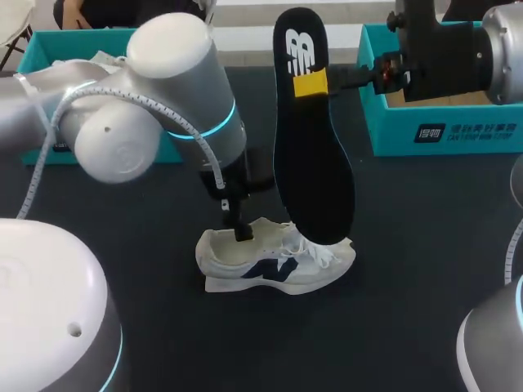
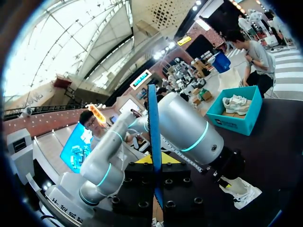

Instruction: Take the shoe out of the shoebox, open the shoe tongue, remove and reinsert the insole, then place the shoe into the shoebox

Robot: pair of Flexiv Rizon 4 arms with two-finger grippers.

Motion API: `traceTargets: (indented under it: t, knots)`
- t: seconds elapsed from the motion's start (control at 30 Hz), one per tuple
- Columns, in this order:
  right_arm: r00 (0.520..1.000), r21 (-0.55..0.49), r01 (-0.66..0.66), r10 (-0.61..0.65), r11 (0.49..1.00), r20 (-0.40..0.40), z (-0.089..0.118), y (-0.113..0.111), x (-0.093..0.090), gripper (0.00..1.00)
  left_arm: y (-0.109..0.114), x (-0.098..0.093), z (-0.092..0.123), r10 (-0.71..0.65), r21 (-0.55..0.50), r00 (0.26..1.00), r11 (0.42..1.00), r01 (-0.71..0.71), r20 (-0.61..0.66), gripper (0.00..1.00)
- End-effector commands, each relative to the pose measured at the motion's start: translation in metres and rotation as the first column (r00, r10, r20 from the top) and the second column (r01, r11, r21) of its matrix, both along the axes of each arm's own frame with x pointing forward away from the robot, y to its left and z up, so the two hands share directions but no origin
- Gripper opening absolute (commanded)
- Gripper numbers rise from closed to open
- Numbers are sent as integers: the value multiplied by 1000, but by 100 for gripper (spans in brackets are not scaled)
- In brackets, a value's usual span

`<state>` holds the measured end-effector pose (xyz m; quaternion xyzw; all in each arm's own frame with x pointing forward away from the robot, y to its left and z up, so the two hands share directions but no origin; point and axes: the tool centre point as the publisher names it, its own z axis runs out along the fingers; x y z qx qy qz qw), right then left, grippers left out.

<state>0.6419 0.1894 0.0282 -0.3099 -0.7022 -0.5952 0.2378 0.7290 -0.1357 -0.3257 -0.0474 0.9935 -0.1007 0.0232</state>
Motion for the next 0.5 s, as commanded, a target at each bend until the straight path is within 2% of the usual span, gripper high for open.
traceTargets:
  t: [0.03, 0.1, 0.13, 0.17, 0.23, 0.27, 0.3, 0.37, 0.5]
  knots:
    - [1000, 0, -1, 1, 1000, -1, 0, 4, 2, 0, -20, 12, -22, 1, 12, 1000, 1000, -1, -11, 100]
    - [1000, 0, -1, 1, 1000, -1, 0, 4, 2, 0, -25, 13, -30, 1, 26, 1000, 1000, -1, -4, 97]
    - [1000, 0, -1, 1, 1000, -1, 0, 4, 2, 0, -27, 13, -33, -1, 25, 1000, 1000, 1, -3, 85]
    - [1000, 0, -1, 1, 1000, -1, 0, 4, 2, 0, -28, 12, -36, 0, 25, 1000, 1000, 0, 3, 85]
    - [1000, 0, -1, 1, 1000, -1, 0, 4, 2, 0, -30, 12, -43, 2, 20, 1000, 1000, -1, -11, 72]
    - [1000, 0, -1, 1, 1000, -1, 0, 4, 2, 0, -31, 12, -46, 2, 22, 1000, 1000, -2, -14, 71]
    - [1000, 0, -1, 1, 1000, -1, 0, 4, 2, 0, -32, 11, -48, -3, 11, 1000, 1000, 3, -17, 62]
    - [1000, 0, -1, 1, 1000, -1, 0, 4, 2, 0, -34, 9, -51, -4, 15, 1000, 1000, 4, -23, 65]
    - [1000, 0, -1, 1, 1000, -1, 0, 4, 2, 0, -38, 7, -56, -9, 21, 1000, 1000, 10, -26, 56]
